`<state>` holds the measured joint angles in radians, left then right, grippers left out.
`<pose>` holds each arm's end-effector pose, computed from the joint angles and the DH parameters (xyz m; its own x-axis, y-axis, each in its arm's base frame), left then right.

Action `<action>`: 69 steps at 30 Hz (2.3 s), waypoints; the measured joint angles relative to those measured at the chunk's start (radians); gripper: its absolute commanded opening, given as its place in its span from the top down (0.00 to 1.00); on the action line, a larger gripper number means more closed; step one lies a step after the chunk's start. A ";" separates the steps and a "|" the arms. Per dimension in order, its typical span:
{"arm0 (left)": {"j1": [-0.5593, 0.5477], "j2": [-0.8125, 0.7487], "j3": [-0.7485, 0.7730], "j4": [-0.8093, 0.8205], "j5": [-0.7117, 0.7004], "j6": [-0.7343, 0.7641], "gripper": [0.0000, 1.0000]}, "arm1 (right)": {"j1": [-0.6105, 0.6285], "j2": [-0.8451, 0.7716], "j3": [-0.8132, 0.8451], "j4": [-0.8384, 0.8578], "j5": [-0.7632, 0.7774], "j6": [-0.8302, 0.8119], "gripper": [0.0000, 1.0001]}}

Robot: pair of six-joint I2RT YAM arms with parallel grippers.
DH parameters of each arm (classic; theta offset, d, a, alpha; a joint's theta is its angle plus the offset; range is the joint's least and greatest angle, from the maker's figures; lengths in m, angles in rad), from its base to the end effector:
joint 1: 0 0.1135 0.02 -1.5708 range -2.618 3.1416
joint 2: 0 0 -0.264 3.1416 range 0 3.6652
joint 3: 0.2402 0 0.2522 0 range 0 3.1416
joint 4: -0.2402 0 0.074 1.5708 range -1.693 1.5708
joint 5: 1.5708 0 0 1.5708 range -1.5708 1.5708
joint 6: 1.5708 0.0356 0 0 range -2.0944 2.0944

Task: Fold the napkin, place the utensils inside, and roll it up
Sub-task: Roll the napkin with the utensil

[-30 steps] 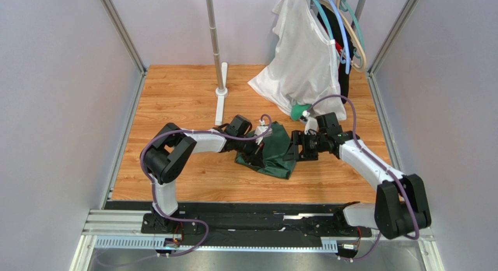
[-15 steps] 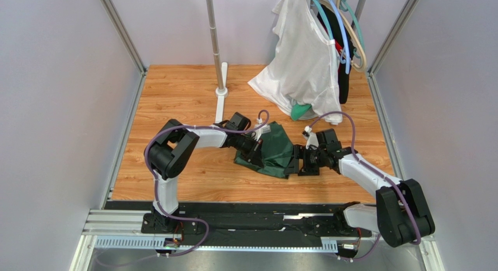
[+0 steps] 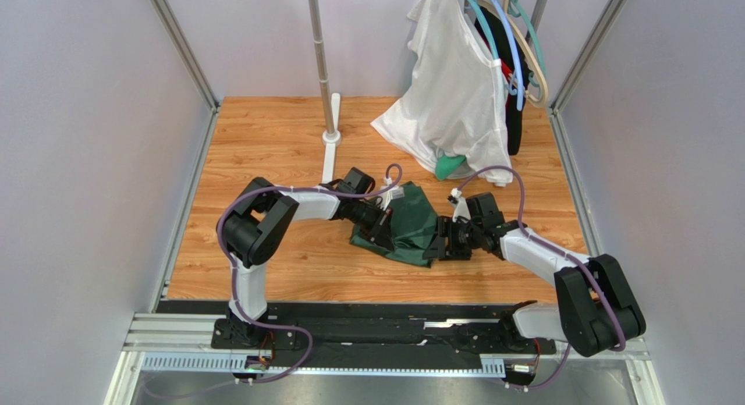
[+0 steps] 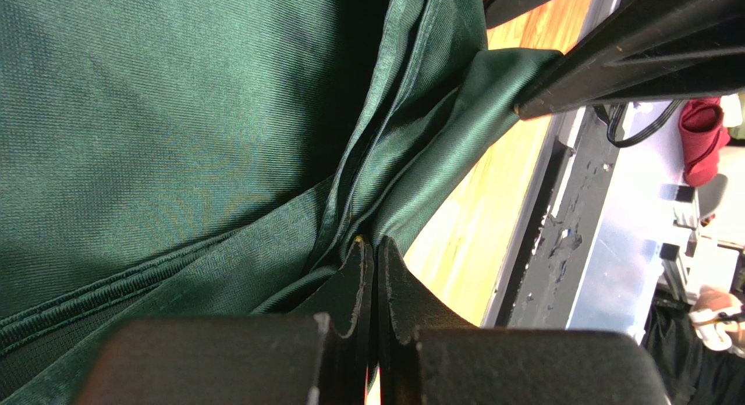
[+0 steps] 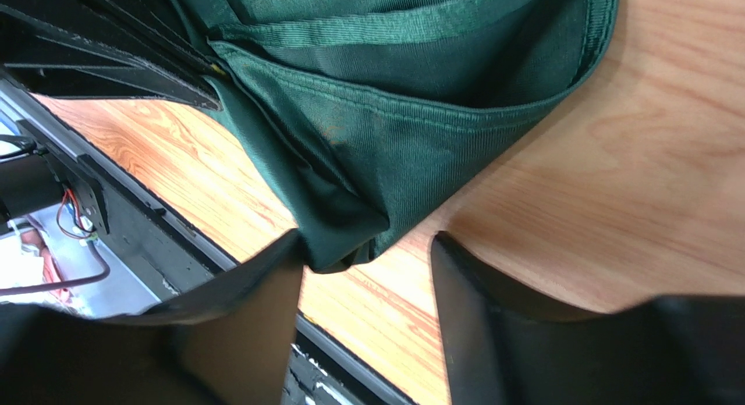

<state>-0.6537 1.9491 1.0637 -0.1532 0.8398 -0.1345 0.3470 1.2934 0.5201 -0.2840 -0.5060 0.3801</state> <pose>0.2765 -0.2452 0.1229 -0.7725 0.4790 -0.4168 0.6078 0.3678 -0.7038 0.1978 0.0899 0.1477 -0.9541 0.0001 -0.2995 -0.1802 0.7986 0.5743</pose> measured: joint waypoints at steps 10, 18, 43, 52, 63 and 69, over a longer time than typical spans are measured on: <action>0.000 0.006 0.000 0.000 0.013 -0.009 1.00 | 0.004 0.043 -0.011 0.060 -0.011 0.039 0.81; 0.000 -0.002 -0.008 0.019 0.016 -0.015 0.50 | 0.004 0.086 0.004 0.064 -0.023 0.050 1.00; -0.321 -0.410 -0.418 0.525 -0.615 0.241 0.37 | -0.122 0.462 0.297 -0.225 -0.293 -0.072 1.00; -0.375 -0.340 -0.419 0.580 -0.750 0.378 0.35 | -0.167 0.529 0.320 -0.274 -0.383 -0.123 1.00; -0.403 -0.356 -0.474 0.660 -0.770 0.455 0.31 | -0.190 0.538 0.332 -0.317 -0.393 -0.158 1.00; -0.434 -0.352 -0.481 0.676 -0.826 0.503 0.02 | -0.193 0.538 0.340 -0.330 -0.394 -0.169 1.00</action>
<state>-1.0874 1.5974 0.5827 0.5228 0.0139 0.3687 0.1535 1.8313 0.8597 -0.6140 -0.8997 0.2111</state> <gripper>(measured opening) 0.688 0.022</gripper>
